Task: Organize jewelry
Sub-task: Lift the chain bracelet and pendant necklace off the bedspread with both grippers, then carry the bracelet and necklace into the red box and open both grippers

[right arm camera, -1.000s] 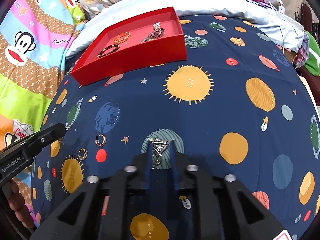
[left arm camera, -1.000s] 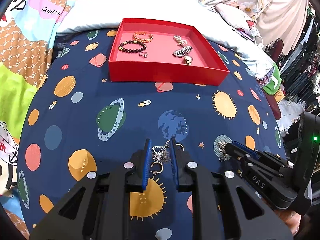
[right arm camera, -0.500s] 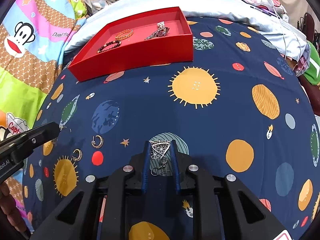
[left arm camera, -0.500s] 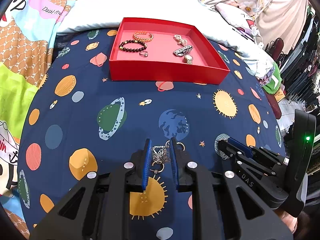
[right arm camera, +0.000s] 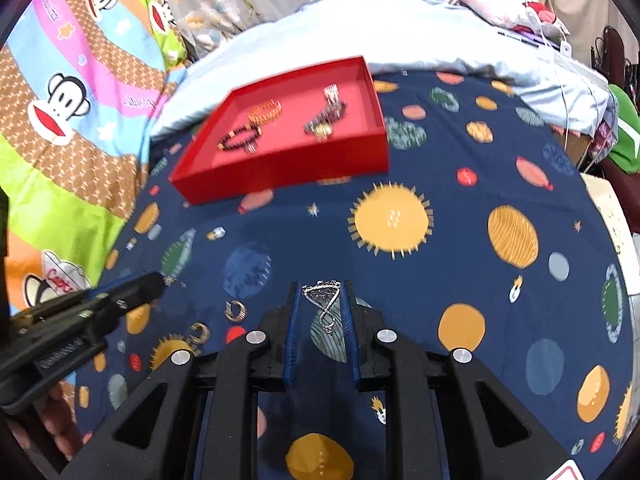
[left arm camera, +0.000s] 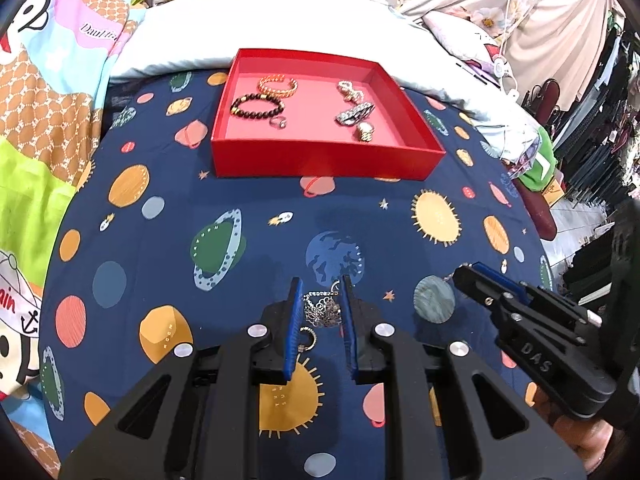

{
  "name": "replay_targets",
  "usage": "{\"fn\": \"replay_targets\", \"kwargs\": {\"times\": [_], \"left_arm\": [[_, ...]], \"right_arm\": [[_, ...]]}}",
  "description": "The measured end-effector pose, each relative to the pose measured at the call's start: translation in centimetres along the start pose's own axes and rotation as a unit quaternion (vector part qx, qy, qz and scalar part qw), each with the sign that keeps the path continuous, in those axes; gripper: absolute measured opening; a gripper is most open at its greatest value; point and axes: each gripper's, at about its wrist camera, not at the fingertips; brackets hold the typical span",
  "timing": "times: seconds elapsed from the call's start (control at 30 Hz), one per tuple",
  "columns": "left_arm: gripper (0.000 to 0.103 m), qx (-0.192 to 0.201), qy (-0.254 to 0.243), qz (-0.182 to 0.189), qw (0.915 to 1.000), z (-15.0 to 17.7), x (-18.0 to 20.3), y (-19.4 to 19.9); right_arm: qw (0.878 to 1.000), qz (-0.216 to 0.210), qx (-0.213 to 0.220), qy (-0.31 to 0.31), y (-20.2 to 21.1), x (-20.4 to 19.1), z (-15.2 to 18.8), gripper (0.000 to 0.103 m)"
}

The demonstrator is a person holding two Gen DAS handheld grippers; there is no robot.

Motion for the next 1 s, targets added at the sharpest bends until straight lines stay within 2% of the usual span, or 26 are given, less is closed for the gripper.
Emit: {"fn": "replay_targets", "kwargs": {"times": [0.23,0.53,0.77,1.0], "left_arm": [[0.017,0.029,-0.009,0.004,0.9995,-1.2,0.5,2.1],[0.017,0.055,-0.016,0.002,0.9983,-3.7,0.6,3.7],[0.017,0.084,-0.013,-0.009,0.9963,-7.7,0.0,4.0],[0.017,0.099,-0.003,-0.022,0.9949,-12.6,-1.0,2.8]], "right_arm": [[0.999,-0.009,0.033,0.010,3.1,-0.7,-1.4,0.018],[0.998,-0.012,0.062,0.020,4.9,-1.1,-4.1,0.018],[0.997,-0.011,0.074,0.028,4.5,-1.2,-8.0,0.018],[0.997,-0.014,0.072,0.033,2.3,-1.5,-12.6,0.018]]}}
Point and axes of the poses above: each gripper's, at about its wrist camera, not at the fingertips, and y roughly against the way its jaws point, x to its right, z to its underside, and after that the axes turned 15 degrees about -x, right-handed
